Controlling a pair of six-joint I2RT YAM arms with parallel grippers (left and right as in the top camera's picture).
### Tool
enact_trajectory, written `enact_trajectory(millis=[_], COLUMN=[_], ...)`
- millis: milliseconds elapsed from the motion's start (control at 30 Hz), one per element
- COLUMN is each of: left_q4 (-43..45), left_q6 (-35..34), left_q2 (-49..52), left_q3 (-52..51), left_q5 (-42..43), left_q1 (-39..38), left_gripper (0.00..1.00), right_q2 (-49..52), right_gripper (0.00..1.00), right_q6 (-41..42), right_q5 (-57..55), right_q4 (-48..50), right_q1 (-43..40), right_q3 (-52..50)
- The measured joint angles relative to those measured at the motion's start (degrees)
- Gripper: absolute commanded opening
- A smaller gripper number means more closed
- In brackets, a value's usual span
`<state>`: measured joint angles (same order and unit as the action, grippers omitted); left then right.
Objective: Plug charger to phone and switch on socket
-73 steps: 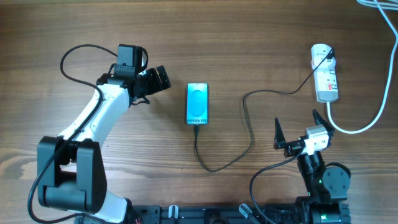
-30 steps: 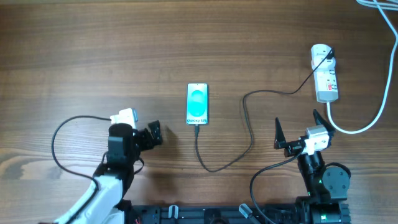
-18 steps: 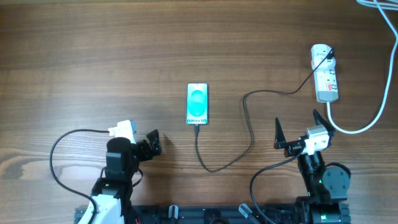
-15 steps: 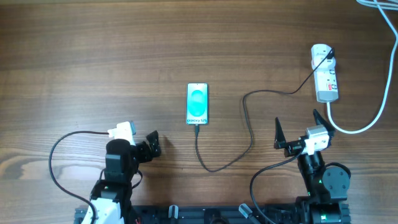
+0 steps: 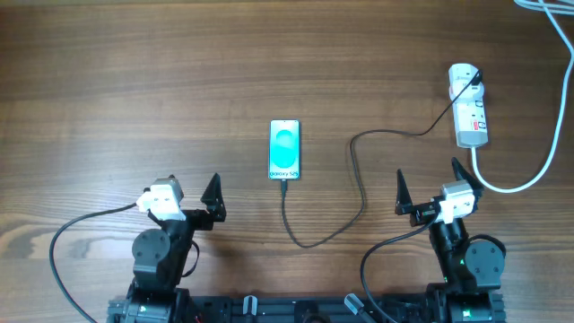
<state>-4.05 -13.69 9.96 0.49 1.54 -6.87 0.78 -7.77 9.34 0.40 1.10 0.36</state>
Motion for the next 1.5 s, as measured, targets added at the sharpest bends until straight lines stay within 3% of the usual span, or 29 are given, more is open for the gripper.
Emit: enact_trajectory(millis=[200, 400, 500, 1500], left_q4=[0.00, -0.02, -0.02, -0.02], left_q6=[8.48, 13.40, 13.68, 13.88], left_q2=[-8.37, -9.16, -9.16, -9.16], left_q3=[0.00, 0.00, 0.00, 0.00], left_q5=[-0.09, -0.48, -0.66, -0.66], left_q1=[0.00, 4.55, 7.43, 7.43], left_gripper=[1.00, 1.00, 1.00, 1.00], right_q2=[0.00, 0.00, 0.00, 0.00], right_gripper=[1.00, 1.00, 1.00, 1.00], right_q6=[0.00, 0.00, 0.00, 0.00], right_q5=[0.00, 0.00, 0.00, 0.00], right_q4=[0.00, 0.00, 0.00, 0.00], right_q1=[0.00, 0.00, 0.00, 0.00], right_q3=[0.00, 0.00, 0.00, 0.00])
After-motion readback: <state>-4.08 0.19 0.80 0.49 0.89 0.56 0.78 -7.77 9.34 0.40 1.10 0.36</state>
